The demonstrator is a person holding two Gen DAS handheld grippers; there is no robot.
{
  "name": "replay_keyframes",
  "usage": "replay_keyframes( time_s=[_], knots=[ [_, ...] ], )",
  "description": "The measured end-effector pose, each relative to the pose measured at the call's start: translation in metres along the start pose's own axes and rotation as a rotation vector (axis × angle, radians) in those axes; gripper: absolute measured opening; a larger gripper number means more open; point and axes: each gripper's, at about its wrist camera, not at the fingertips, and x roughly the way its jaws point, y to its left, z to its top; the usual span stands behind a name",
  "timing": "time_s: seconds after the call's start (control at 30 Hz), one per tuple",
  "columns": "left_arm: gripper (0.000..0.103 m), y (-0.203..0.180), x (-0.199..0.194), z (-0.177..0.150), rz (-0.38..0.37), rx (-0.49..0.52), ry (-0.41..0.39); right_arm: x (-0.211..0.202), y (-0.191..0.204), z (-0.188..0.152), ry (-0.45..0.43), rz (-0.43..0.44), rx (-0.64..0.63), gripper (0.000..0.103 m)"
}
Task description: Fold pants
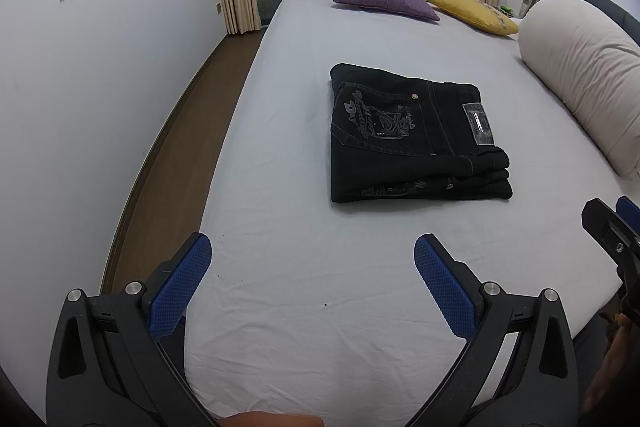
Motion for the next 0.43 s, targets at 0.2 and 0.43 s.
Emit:
replay_keyframes(
  time_s=[0.2,0.43],
  knots=[
    [0.103,0.0009,0.0010,-0.0001,-0.002,-0.002,0.006,0.0009,-0.0011,-0.0012,0.002,0.002,-0.001,0.103],
    [0.103,0.0019,0.0015,-0.0010,0.004,-0.005,0.011,0.0015,-0.0020,-0.0029,0.006,0.005,0.001,0.103]
  ],
)
